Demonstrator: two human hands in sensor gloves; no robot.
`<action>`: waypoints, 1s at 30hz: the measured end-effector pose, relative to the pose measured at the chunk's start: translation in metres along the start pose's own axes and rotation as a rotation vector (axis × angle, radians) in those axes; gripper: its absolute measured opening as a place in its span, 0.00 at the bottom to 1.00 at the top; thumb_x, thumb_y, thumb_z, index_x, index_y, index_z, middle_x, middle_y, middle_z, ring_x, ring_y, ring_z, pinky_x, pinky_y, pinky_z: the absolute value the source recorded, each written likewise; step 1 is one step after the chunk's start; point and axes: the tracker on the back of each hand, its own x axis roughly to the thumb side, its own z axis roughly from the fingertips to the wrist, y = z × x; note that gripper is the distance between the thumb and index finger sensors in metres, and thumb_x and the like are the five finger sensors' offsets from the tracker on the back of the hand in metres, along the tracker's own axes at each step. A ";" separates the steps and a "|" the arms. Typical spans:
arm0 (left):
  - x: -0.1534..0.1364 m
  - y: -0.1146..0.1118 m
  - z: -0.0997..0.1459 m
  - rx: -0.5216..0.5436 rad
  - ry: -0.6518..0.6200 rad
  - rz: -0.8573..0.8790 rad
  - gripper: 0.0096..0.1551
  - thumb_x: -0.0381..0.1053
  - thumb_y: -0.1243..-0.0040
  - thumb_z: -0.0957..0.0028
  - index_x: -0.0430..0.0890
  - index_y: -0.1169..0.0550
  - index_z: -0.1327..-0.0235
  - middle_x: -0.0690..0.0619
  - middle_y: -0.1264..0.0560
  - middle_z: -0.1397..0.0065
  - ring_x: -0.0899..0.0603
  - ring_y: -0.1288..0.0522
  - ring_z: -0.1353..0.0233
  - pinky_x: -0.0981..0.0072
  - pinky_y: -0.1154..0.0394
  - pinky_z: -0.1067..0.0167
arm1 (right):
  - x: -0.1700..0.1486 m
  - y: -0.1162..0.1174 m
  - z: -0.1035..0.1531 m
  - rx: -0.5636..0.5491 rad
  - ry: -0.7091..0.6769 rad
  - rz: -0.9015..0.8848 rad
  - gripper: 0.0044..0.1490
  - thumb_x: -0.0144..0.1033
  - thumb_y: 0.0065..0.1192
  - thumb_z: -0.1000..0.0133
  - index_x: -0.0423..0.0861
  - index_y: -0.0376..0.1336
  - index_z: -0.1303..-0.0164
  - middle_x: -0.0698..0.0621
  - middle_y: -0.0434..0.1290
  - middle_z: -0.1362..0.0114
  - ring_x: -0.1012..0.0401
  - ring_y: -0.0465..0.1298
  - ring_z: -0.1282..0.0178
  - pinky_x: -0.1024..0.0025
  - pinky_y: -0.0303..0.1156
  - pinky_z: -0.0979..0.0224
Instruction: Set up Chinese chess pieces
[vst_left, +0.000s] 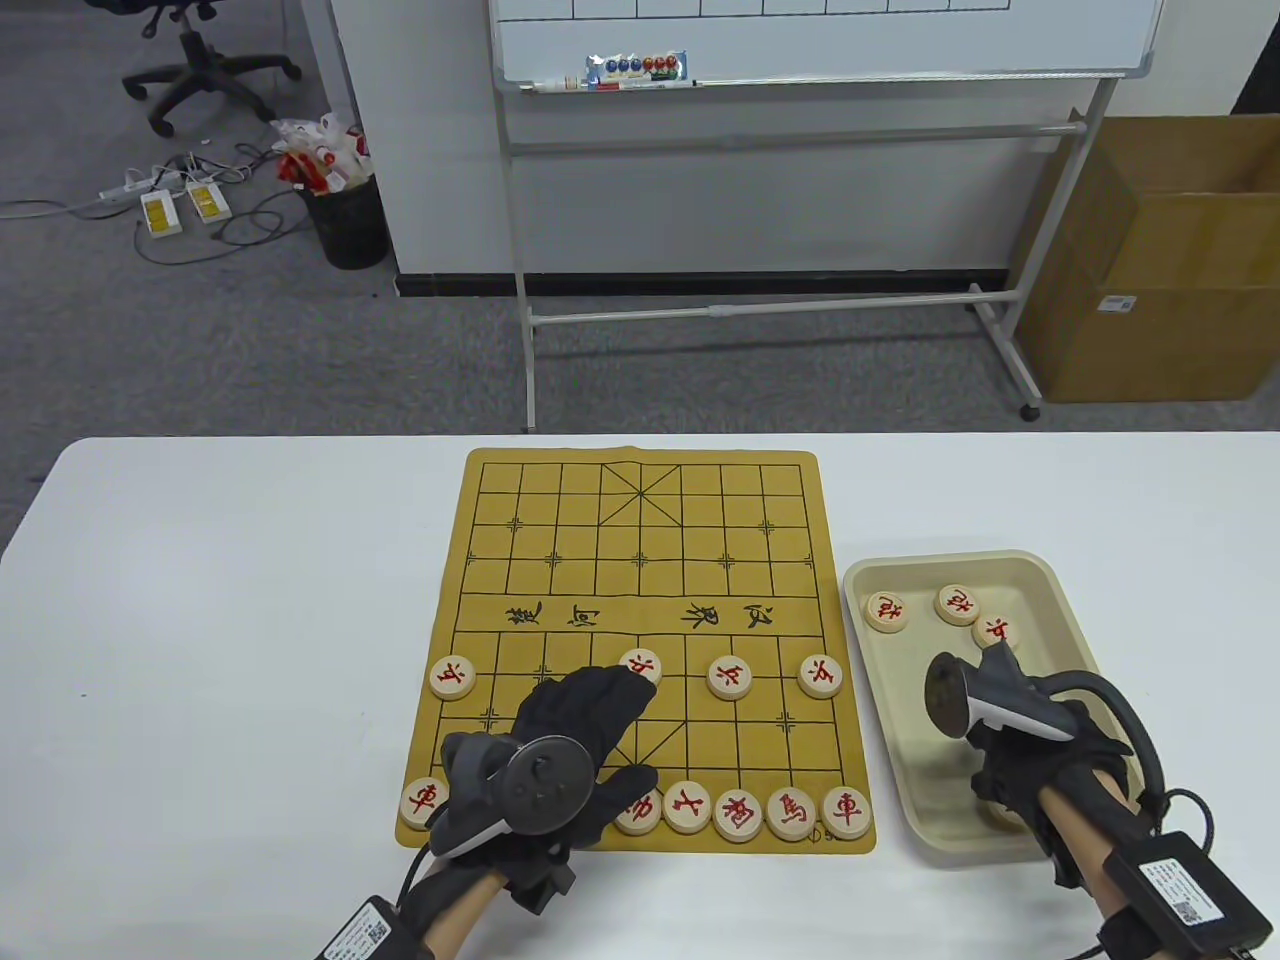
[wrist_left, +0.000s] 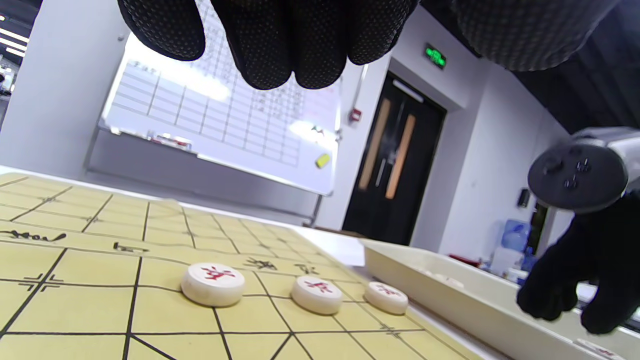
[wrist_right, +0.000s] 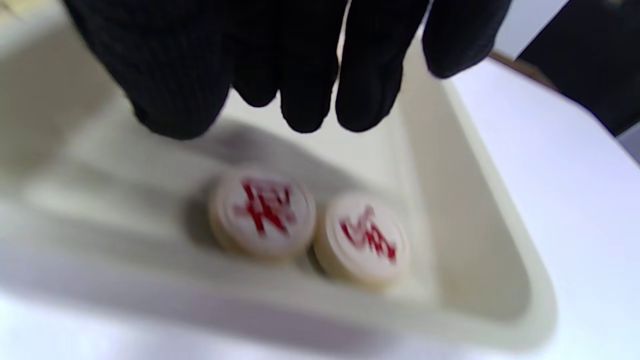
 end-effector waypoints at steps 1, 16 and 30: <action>0.000 0.000 0.000 -0.002 0.000 0.001 0.48 0.69 0.44 0.61 0.55 0.38 0.24 0.53 0.35 0.17 0.42 0.34 0.17 0.37 0.37 0.23 | -0.002 0.005 -0.003 0.027 0.004 0.008 0.46 0.50 0.72 0.51 0.53 0.60 0.21 0.51 0.71 0.19 0.48 0.70 0.19 0.39 0.57 0.17; 0.001 0.000 0.000 0.003 0.001 -0.004 0.48 0.68 0.44 0.60 0.55 0.38 0.24 0.53 0.35 0.17 0.42 0.34 0.17 0.37 0.37 0.24 | 0.015 0.015 -0.010 -0.056 0.001 0.161 0.49 0.53 0.76 0.58 0.51 0.63 0.25 0.50 0.73 0.28 0.51 0.73 0.29 0.38 0.57 0.17; 0.003 -0.001 0.000 -0.005 -0.015 0.005 0.49 0.69 0.44 0.61 0.55 0.38 0.23 0.54 0.35 0.17 0.42 0.35 0.17 0.36 0.38 0.23 | 0.023 -0.029 0.039 -0.297 -0.117 -0.034 0.32 0.54 0.72 0.55 0.54 0.71 0.41 0.54 0.79 0.38 0.54 0.78 0.35 0.40 0.61 0.19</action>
